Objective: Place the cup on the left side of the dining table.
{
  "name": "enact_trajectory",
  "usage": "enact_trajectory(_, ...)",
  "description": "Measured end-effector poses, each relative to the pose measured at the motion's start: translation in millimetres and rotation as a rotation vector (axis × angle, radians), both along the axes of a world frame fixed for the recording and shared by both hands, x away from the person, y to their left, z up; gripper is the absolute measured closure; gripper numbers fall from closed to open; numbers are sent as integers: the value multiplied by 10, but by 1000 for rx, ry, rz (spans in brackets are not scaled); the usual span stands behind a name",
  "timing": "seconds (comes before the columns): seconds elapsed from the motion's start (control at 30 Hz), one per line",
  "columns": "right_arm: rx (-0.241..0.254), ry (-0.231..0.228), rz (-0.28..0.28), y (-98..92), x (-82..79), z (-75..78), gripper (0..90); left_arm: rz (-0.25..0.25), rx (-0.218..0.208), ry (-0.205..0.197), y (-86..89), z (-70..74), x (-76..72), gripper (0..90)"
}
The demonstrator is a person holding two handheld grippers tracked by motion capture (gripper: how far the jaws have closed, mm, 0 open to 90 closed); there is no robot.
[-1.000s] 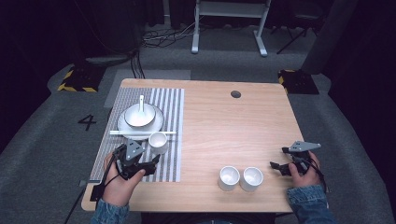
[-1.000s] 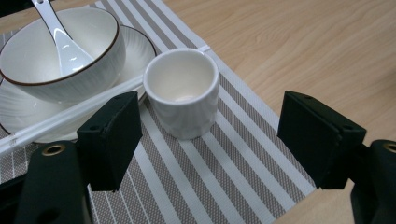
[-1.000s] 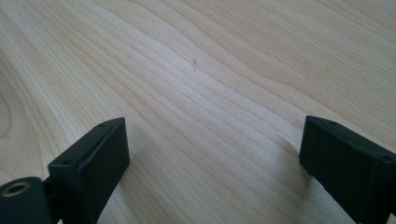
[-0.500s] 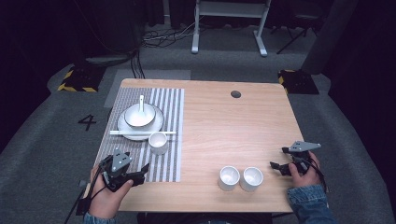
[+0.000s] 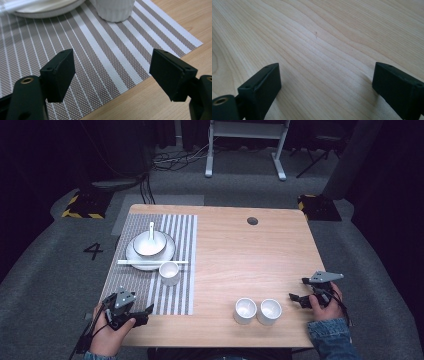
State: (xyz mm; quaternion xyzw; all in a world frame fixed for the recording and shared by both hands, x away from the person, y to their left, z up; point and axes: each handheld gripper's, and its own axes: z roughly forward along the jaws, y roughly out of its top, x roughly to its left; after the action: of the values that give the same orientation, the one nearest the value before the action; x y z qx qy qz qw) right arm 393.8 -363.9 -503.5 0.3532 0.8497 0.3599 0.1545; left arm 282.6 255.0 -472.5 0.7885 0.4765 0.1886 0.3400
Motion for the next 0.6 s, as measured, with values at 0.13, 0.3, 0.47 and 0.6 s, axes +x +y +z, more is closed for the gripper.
enact_trajectory(0.13, -1, 0, 3, -1, 0, 0, 83, -10, 21, 20, 14, -81, 14, 207)
enact_trajectory(0.3, -1, 0, 5, 0, 0, 0, 80, -36, 32, 34, 22, -161, -1, 200)
enact_trajectory(0.47, -1, 0, 5, 0, 0, 0, 80, -79, 45, 47, -25, -236, -21, 197)
enact_trajectory(0.6, 0, 0, 6, 1, -1, 0, 80, -90, 50, 43, -29, -283, -23, 191)
